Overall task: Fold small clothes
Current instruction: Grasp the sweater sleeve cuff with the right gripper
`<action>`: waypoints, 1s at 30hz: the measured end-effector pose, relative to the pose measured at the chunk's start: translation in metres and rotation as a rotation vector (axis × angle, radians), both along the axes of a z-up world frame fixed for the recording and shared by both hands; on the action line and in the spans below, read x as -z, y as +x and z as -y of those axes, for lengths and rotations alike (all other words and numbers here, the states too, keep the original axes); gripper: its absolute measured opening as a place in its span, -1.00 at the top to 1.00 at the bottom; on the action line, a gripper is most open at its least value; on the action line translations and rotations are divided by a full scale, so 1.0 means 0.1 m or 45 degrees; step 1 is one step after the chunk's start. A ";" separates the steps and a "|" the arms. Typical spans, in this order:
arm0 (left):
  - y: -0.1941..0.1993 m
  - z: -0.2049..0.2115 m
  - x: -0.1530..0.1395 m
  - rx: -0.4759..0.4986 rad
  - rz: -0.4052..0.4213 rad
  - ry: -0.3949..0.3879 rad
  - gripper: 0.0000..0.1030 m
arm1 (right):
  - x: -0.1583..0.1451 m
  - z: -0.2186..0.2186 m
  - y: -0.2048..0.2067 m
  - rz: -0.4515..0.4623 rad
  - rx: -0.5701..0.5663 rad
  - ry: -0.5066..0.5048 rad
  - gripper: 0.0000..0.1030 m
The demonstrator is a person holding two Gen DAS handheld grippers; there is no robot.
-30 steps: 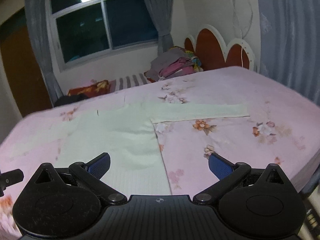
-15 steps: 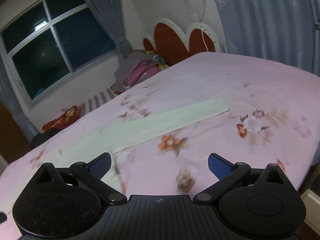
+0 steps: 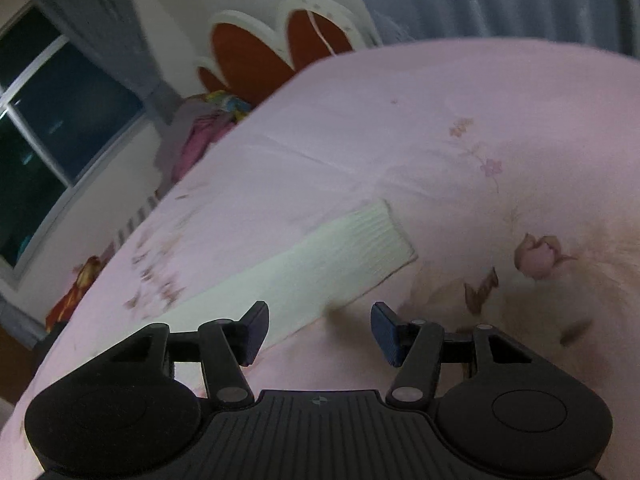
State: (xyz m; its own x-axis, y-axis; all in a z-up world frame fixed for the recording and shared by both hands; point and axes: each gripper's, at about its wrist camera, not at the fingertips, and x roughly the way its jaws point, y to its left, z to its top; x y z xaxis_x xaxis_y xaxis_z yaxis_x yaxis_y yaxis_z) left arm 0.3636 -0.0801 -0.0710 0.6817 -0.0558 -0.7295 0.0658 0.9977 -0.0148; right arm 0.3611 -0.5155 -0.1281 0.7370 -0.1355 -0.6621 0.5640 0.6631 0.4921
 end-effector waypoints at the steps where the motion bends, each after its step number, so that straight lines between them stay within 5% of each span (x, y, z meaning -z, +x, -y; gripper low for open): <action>1: 0.03 0.04 0.02 0.000 -0.006 0.001 -0.99 | 0.07 0.07 0.05 -0.003 0.001 0.025 -0.05; 3: 0.10 0.11 0.04 0.003 -0.020 0.008 -0.99 | 0.19 0.16 0.12 -0.014 -0.004 0.081 0.25; 13: 0.37 0.32 0.03 -0.009 -0.046 0.024 -0.99 | 0.33 0.33 0.15 0.020 -0.031 0.247 0.25; 16: 0.40 0.31 0.02 -0.024 -0.059 0.010 -0.99 | 0.33 0.40 0.06 0.031 0.031 0.236 0.27; 19: 0.40 0.25 -0.04 -0.027 -0.040 0.014 -0.99 | 0.31 0.53 -0.02 0.006 0.133 0.227 0.53; 23: 0.44 0.02 0.01 -0.082 -0.089 0.047 -0.98 | 0.27 0.50 0.04 -0.049 0.099 0.132 0.93; 30: 0.39 -0.56 0.06 -0.173 -0.102 0.044 -0.96 | 0.03 0.11 0.11 -0.009 -0.054 0.004 0.94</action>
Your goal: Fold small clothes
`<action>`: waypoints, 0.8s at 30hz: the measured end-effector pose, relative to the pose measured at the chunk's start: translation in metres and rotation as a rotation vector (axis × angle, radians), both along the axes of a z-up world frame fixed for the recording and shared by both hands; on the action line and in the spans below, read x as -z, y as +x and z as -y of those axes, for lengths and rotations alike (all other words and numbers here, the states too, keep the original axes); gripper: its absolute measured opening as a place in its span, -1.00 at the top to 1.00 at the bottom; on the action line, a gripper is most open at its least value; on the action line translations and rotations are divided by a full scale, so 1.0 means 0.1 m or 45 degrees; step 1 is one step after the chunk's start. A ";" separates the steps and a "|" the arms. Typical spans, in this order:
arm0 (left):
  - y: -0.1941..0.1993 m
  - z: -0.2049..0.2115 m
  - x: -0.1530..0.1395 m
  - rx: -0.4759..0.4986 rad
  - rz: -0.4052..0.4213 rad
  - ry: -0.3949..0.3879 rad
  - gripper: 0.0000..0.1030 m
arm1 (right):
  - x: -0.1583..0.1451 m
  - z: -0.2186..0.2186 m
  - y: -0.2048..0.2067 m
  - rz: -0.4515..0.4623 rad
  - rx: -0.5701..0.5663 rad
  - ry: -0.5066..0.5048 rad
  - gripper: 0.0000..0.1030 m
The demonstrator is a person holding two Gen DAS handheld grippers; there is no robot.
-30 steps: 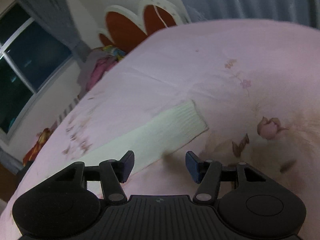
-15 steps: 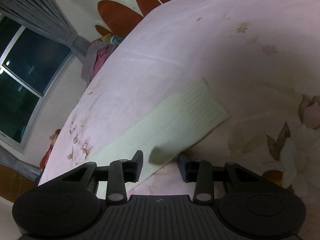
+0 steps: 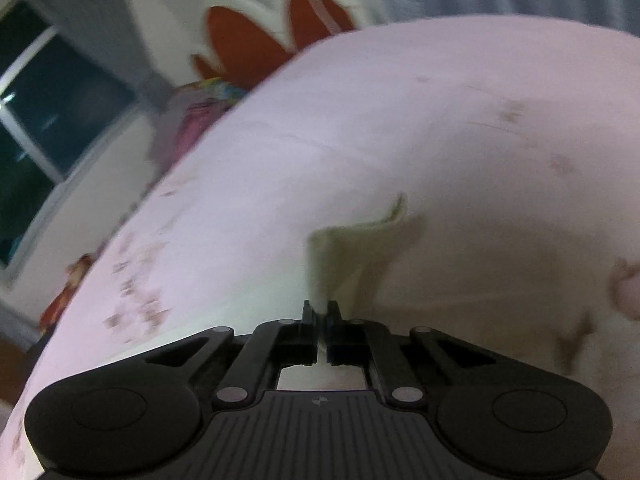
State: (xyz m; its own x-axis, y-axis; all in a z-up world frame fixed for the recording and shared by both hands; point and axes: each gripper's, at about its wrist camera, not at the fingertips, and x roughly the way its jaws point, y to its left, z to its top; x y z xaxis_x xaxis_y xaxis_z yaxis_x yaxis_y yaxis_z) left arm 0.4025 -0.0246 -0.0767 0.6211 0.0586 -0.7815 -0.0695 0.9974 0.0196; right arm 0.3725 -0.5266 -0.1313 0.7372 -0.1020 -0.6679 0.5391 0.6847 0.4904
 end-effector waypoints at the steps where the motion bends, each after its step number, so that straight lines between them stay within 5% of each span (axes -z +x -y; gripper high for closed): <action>1: 0.00 -0.08 0.01 -0.002 0.000 -0.030 -0.95 | -0.05 -0.10 0.06 0.016 -0.049 -0.009 0.94; 9: 0.11 -0.69 0.08 0.032 0.043 -0.143 -0.86 | -0.37 -1.59 0.33 0.134 -0.490 -0.069 0.94; 18: 0.14 -1.45 0.07 0.045 0.098 -0.294 -0.87 | -0.27 -3.19 0.79 0.090 -0.793 -0.157 0.94; 24: 0.15 -1.72 0.12 0.045 0.081 -0.279 -0.85 | -0.13 -3.95 1.04 0.094 -0.980 -0.208 0.94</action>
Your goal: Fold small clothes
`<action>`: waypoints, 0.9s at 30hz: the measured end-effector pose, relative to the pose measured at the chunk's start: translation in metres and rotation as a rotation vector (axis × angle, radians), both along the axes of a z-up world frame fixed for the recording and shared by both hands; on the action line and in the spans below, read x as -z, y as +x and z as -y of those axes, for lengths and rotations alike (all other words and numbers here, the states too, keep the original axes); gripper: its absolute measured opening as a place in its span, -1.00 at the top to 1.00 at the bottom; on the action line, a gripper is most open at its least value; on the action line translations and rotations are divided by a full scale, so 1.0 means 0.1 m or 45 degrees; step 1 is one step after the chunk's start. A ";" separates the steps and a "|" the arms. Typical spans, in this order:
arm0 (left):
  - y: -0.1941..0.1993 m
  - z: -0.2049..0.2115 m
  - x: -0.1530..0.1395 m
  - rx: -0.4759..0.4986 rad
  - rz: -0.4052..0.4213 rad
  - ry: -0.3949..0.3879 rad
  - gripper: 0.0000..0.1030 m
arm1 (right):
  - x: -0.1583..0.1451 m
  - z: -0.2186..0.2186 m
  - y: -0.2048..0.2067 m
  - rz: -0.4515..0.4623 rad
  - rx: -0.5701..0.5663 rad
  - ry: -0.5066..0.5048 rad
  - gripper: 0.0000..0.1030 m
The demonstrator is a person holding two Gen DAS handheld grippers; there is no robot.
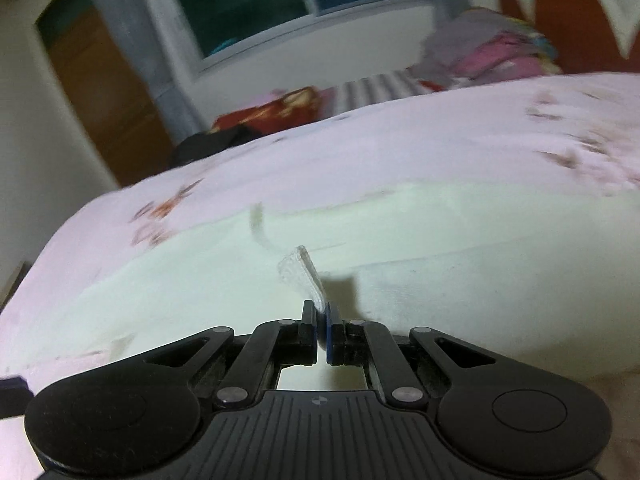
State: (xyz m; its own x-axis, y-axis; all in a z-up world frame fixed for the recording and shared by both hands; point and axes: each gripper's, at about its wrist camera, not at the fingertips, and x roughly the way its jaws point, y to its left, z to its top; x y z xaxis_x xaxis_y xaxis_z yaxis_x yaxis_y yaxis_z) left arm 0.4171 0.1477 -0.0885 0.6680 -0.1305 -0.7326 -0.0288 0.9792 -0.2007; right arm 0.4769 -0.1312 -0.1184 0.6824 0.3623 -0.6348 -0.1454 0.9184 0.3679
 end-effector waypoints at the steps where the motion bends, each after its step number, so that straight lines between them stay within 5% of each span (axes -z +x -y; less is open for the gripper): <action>1: 0.00 -0.02 0.00 -0.002 -0.001 -0.002 -0.85 | 0.03 -0.11 0.04 0.004 -0.026 -0.016 0.94; 7: 0.11 -0.04 0.06 -0.018 -0.032 -0.020 -0.85 | 0.27 -0.50 0.21 -0.012 -0.109 -0.070 0.92; 8: 0.14 -0.02 0.07 -0.019 -0.033 -0.023 -0.85 | 0.27 -0.53 0.19 0.005 -0.119 -0.111 0.76; 9: 0.18 0.01 0.09 -0.022 -0.031 -0.030 -0.84 | 0.27 -0.54 0.20 0.014 -0.123 -0.139 0.56; 10: 0.21 0.02 0.10 -0.023 -0.030 -0.038 -0.81 | 0.25 -0.54 0.16 0.034 -0.119 -0.157 -0.24; 11: 0.26 0.06 0.12 -0.018 -0.032 -0.047 -0.79 | 0.22 -0.54 0.12 0.077 -0.105 -0.170 -0.72; 13: 0.34 0.16 0.16 0.002 -0.036 -0.053 -0.59 | 0.18 -0.45 -0.03 0.138 -0.113 -0.177 -0.71; 15: 0.42 0.31 0.21 0.039 -0.053 -0.058 -0.52 | 0.14 -0.31 -0.12 0.139 -0.102 -0.153 -0.46; 19: 0.66 0.64 0.42 0.151 -0.113 -0.172 0.08 | 0.14 0.15 -0.24 0.040 0.004 -0.062 0.40; 27: 1.15 1.03 0.73 0.205 -0.156 -0.329 0.23 | 0.16 0.83 -0.53 -0.079 0.088 -0.067 0.40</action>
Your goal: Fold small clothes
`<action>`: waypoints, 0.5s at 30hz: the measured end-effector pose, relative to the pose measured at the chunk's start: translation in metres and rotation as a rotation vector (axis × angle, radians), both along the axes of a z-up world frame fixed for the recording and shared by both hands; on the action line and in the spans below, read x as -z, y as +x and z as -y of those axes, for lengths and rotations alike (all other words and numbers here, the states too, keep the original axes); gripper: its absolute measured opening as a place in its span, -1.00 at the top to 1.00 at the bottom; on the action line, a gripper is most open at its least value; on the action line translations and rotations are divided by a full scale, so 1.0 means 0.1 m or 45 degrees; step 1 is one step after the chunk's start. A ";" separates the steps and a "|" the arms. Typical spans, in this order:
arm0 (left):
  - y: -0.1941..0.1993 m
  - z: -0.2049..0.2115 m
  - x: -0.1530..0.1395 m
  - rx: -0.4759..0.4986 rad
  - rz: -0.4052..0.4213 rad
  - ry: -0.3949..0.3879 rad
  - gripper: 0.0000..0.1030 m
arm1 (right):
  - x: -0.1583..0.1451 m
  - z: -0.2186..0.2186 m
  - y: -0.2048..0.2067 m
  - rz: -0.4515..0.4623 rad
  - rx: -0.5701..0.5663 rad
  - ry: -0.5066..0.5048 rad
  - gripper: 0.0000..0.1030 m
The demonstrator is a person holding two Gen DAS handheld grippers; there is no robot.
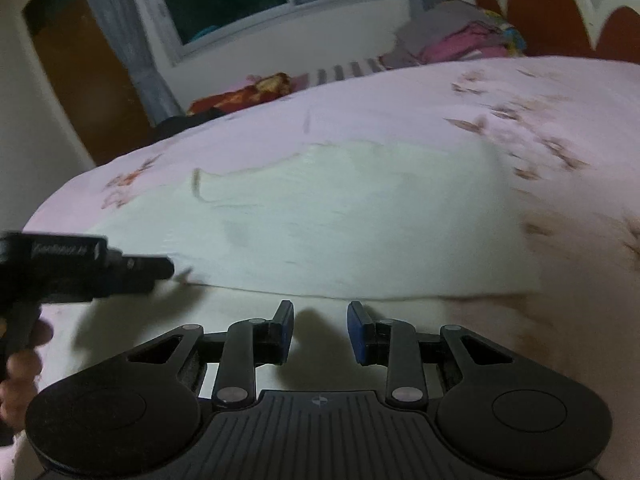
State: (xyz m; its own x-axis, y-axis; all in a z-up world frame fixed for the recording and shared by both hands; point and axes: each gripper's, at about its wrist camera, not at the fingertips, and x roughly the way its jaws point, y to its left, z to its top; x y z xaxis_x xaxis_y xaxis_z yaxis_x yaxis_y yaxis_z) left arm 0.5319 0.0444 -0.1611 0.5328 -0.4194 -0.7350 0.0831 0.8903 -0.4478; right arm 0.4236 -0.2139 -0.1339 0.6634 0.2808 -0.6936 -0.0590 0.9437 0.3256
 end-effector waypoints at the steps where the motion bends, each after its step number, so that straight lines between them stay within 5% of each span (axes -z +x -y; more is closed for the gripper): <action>1: 0.04 0.02 0.02 -0.004 0.000 -0.015 0.32 | -0.01 0.08 -0.03 -0.008 0.019 0.003 0.40; 2: 0.08 0.03 0.03 -0.012 0.002 -0.022 0.44 | 0.00 0.15 -0.04 -0.017 0.039 0.010 0.40; 3: 0.11 0.02 0.03 -0.020 0.000 -0.020 0.89 | 0.01 0.20 -0.03 -0.027 0.053 0.012 0.40; 4: 0.13 0.02 0.02 -0.024 0.000 -0.024 0.93 | 0.02 0.23 -0.02 -0.035 0.061 0.012 0.40; 9: 0.04 -0.29 -0.17 -0.091 0.105 0.030 0.93 | 0.02 0.29 0.00 -0.036 0.096 0.025 0.40; 15: -0.08 -0.81 -0.14 -0.196 0.093 0.106 0.93 | 0.02 0.38 0.02 -0.027 0.176 0.053 0.41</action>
State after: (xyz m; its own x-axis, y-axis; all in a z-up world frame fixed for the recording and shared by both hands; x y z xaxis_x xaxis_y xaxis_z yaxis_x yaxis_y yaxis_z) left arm 0.5235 0.1251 -0.1476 0.6395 -0.2682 -0.7205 -0.0272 0.9287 -0.3698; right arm 0.4254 -0.2516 -0.1357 0.6828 0.2164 -0.6978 0.0782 0.9280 0.3642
